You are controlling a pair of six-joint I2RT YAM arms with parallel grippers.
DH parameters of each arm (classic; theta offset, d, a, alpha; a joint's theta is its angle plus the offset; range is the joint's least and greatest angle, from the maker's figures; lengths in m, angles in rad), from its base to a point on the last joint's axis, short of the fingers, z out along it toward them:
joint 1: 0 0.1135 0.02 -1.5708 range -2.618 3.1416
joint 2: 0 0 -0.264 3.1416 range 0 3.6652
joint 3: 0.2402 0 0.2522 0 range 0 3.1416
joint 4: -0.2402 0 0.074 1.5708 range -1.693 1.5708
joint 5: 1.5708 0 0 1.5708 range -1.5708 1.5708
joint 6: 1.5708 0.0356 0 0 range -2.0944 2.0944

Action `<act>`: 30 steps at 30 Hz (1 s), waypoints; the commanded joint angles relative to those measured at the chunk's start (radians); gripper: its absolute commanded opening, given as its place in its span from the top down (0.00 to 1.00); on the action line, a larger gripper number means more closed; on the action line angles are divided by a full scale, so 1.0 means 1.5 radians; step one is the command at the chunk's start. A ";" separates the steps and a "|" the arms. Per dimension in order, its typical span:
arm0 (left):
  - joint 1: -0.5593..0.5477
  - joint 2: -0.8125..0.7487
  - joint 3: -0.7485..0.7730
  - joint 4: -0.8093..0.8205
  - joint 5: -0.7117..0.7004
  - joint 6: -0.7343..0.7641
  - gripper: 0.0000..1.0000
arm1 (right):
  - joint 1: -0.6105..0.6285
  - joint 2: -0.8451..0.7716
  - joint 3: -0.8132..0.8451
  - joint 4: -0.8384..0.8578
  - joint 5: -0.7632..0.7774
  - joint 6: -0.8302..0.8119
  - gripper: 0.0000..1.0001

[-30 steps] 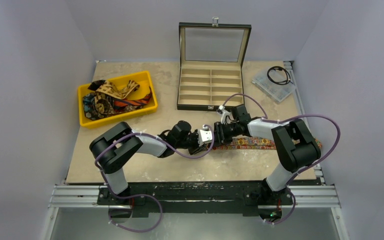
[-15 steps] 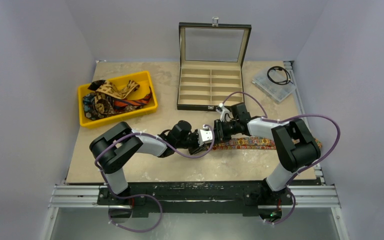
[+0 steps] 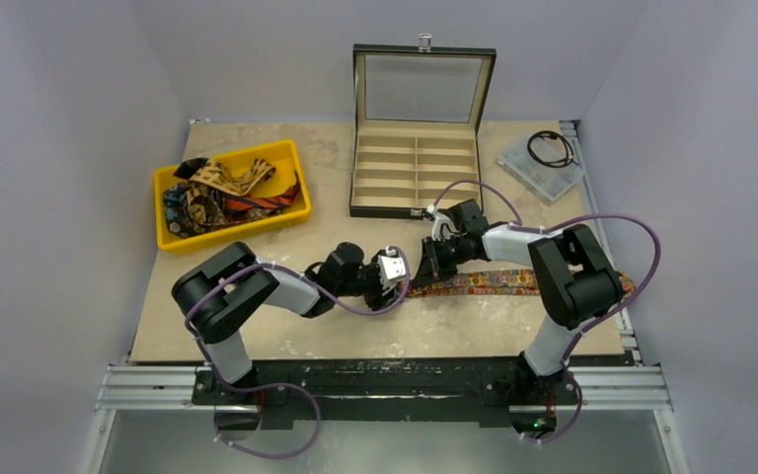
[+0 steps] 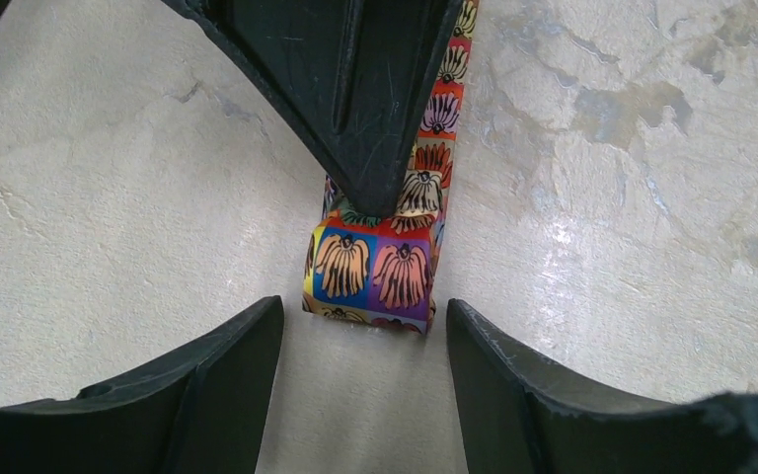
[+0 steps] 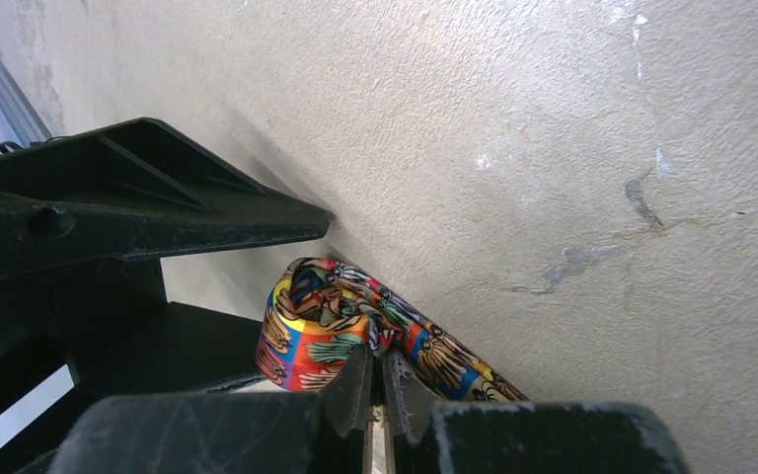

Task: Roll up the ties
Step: Roll the tie at the center of the board.

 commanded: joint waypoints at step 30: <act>-0.038 0.025 0.110 -0.302 -0.137 0.098 0.80 | -0.014 -0.103 0.016 -0.049 0.002 -0.029 0.62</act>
